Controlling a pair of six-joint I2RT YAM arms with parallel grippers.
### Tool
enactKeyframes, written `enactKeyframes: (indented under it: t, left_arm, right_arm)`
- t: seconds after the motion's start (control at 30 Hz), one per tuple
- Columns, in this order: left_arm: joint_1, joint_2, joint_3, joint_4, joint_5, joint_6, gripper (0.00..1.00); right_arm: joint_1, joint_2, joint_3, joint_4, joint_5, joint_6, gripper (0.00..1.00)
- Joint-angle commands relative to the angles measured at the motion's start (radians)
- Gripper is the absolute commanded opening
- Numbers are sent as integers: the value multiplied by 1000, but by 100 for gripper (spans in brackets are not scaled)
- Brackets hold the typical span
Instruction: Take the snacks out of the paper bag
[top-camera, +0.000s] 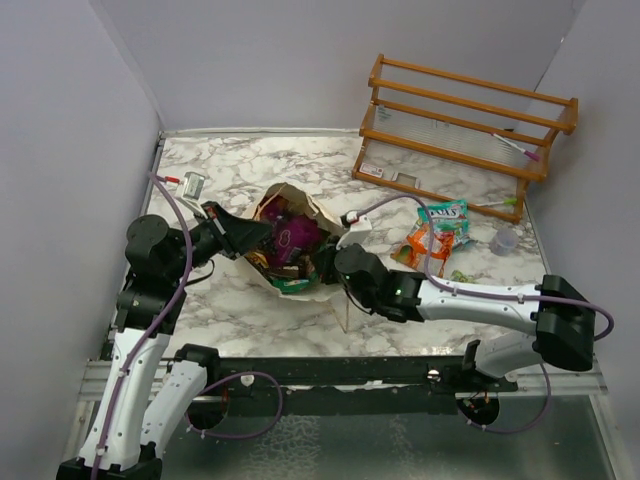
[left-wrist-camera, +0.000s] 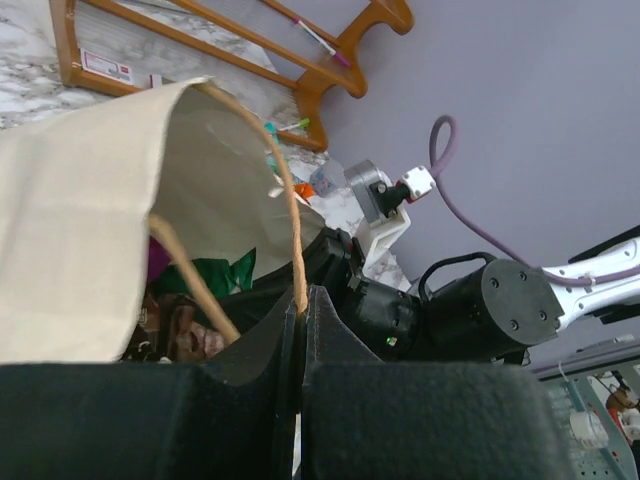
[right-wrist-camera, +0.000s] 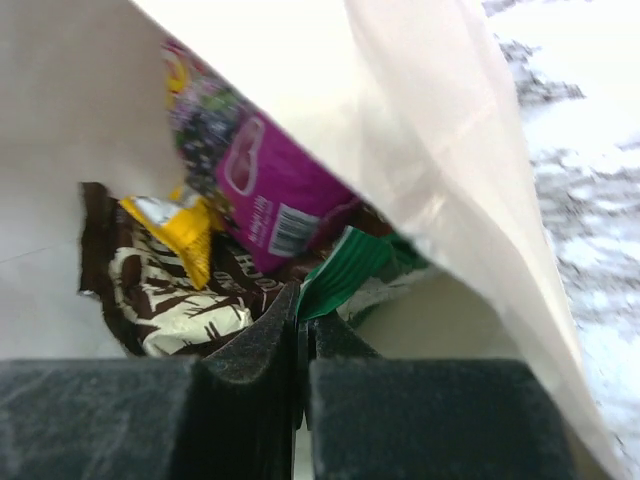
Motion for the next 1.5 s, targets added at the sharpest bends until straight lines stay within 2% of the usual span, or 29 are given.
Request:
enactKeyframes:
  t: [0.0,0.17,0.3,0.43,0.67,0.97,1.23,1.47]
  left_arm:
    - [-5,-25,-20,125,90,-48,0]
    - [-7,-55,0,159,91,-48,0]
    - [-7,-40,100,-33,-105,36,0]
    - [-7,-3,180,-134,-202,71,0]
    - [-6,47,286,-248,-356,120,0]
    - [-7,80,361,-304,-499,195,0]
    - [-6,66,364,-335,-602,212,0]
    - [-6,62,338,-348,-641,237,0]
  right_arm:
    - [1,40,177,117,3,-55,1]
    - [0,93,299,122,-21,-80,1]
    - [0,140,370,116,-15,-95,1]
    - [0,160,433,115,-25,-93,1]
    - [-1,161,553,117,-34,-127,1]
    - [0,186,690,135,-96,-176,1]
    - [1,154,840,181,-113,-319,1]
    - [1,52,913,187,-78,-546,1]
